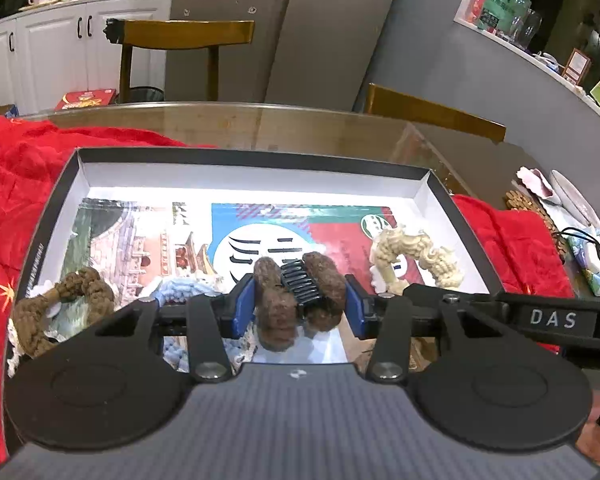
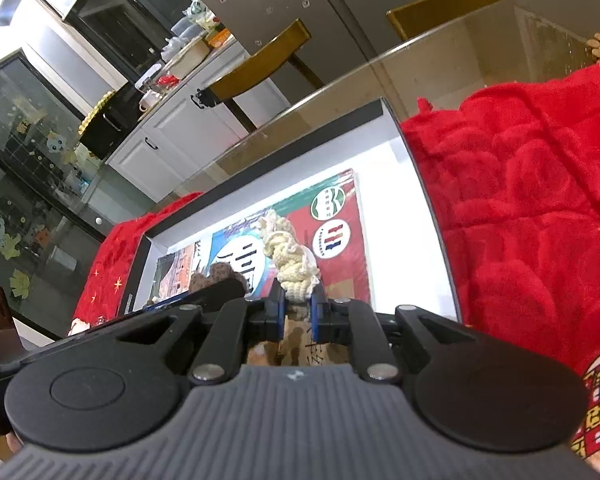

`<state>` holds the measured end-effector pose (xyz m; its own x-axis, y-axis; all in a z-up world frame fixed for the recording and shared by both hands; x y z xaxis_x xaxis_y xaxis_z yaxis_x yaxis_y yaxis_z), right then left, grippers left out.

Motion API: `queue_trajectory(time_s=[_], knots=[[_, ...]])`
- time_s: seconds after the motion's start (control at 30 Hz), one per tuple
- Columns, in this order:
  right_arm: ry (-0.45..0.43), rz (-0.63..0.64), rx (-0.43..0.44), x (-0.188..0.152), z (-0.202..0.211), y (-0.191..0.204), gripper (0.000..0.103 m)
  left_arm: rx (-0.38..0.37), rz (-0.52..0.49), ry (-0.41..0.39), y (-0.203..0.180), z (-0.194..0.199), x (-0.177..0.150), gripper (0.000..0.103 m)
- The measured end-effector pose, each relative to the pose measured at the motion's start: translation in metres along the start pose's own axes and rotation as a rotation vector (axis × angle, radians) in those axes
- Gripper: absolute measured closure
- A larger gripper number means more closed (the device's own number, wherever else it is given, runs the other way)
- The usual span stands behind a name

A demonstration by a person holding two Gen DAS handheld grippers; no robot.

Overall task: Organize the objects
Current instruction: 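Lower both scrunchies into the box and open both tools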

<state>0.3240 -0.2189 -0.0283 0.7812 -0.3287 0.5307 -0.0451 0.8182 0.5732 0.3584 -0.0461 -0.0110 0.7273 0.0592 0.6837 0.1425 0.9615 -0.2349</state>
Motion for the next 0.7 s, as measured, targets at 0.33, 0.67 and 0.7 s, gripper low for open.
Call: queue_trajectory(time_s=[0.33,0.67,0.7], knots=[[0.044,-0.022,0.006,-0.005,-0.006,0.000,0.083,-0.005,0.006,0.012,-0.001,-0.003,-0.004,0.043],[0.020,-0.028,0.013,0.001,0.006,0.009,0.039,-0.012,0.039,0.003,0.007,0.014,0.006,0.032],[0.020,-0.029,0.013,0.002,0.008,0.010,0.037,-0.007,0.040,-0.007,0.009,0.019,0.009,0.032]])
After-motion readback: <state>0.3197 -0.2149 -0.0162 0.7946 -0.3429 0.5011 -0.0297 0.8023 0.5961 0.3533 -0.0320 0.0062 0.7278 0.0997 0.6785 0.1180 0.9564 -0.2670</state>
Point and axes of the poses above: each gripper's, at about its wrist camera, not at the fingertips, and z roughly against the way its jaws point, y to its left, x to its top, the point moved 8 cm from there along -z, roughly the way its jaws point
